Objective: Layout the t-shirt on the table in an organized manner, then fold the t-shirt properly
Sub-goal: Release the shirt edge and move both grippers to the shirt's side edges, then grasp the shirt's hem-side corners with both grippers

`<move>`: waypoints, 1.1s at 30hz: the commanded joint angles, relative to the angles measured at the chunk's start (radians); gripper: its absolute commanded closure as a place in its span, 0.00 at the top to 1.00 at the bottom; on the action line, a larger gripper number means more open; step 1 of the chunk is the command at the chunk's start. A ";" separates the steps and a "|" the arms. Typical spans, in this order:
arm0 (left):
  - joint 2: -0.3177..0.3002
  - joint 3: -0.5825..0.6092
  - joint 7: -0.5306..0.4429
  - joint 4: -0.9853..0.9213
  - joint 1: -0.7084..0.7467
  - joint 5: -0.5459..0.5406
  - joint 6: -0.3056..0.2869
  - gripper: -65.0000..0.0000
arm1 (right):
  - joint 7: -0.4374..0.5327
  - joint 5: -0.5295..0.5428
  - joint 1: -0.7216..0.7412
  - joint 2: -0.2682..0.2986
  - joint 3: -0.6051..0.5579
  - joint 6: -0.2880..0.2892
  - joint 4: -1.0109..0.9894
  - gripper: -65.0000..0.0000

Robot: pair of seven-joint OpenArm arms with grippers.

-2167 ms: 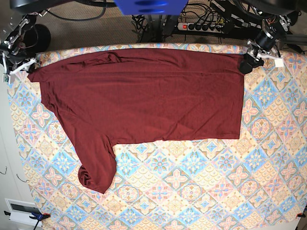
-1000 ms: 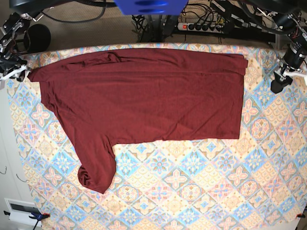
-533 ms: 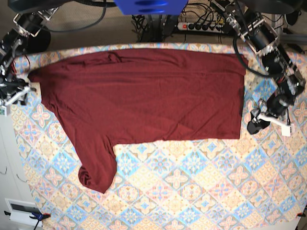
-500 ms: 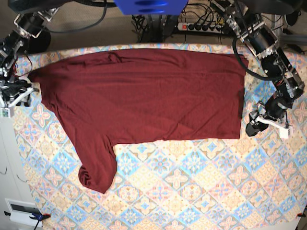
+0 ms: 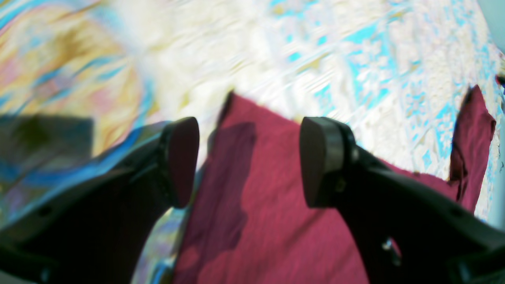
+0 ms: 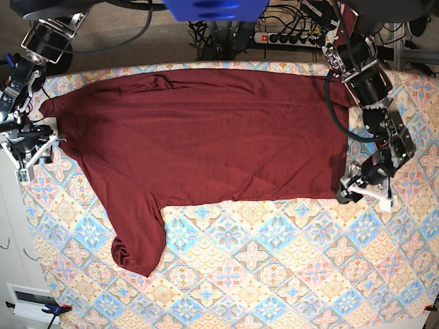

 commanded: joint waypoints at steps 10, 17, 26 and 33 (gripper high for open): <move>-0.004 0.113 -0.082 -0.177 -0.048 0.000 -0.003 0.60 | 0.012 -0.002 0.038 0.024 -0.041 -0.001 0.023 0.34; 0.013 0.113 -0.039 -0.176 -0.045 -0.008 -0.009 0.26 | 0.012 -0.005 0.075 0.025 -0.049 -0.001 0.017 0.34; 0.022 0.113 0.016 0.038 0.013 -0.008 -0.009 0.00 | 0.033 -0.051 0.184 0.088 -0.230 -0.001 -0.057 0.35; 0.022 0.110 0.070 0.173 0.056 -0.011 -0.009 0.00 | 0.064 -0.120 0.256 0.090 -0.365 -0.001 -0.203 0.44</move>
